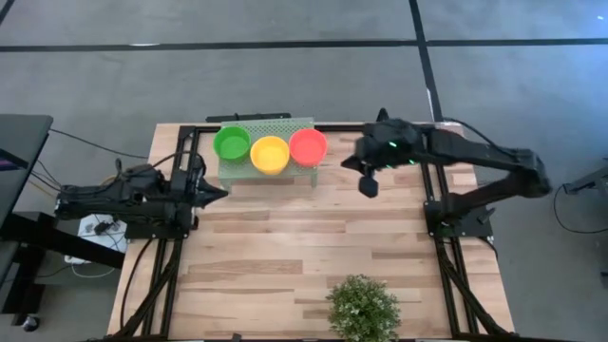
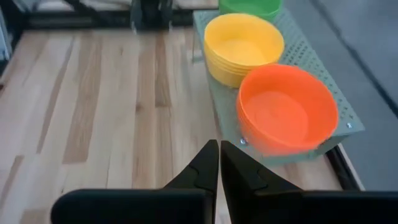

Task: Pick & Place Mini bowls
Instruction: Return to Home Position

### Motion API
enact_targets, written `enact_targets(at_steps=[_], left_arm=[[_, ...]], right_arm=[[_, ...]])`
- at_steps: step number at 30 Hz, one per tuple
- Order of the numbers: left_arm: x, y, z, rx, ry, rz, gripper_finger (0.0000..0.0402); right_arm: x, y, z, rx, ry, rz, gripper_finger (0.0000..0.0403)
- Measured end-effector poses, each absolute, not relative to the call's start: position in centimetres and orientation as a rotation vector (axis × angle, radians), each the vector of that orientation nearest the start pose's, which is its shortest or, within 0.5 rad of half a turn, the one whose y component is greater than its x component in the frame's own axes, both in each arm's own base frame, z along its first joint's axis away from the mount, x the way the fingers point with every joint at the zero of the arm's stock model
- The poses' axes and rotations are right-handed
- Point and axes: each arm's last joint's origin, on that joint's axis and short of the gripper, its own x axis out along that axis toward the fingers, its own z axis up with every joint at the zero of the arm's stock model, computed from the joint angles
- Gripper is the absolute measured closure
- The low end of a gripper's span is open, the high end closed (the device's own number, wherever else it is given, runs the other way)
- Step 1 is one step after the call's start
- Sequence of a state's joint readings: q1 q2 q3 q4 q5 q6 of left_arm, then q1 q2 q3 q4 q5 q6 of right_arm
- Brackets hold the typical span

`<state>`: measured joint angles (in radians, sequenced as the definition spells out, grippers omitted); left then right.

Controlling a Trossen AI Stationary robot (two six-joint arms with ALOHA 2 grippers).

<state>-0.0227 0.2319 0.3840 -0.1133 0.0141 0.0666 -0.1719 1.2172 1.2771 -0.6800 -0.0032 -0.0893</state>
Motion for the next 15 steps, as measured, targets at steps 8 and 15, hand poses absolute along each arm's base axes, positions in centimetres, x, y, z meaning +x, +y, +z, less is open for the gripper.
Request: enact_targets(at_steps=[8, 15], left_arm=[[9.0, -0.3, 24.6, 0.059, -0.069, -0.038, 0.0394], [8.7, -0.2, 22.4, 0.069, -0.171, -0.028, 0.0391]], right_arm=[[17.7, -2.8, 30.1, -0.029, 0.266, -0.144, 0.0392], [13.3, -2.3, 27.6, -0.062, 0.030, -0.171, 0.0393]])
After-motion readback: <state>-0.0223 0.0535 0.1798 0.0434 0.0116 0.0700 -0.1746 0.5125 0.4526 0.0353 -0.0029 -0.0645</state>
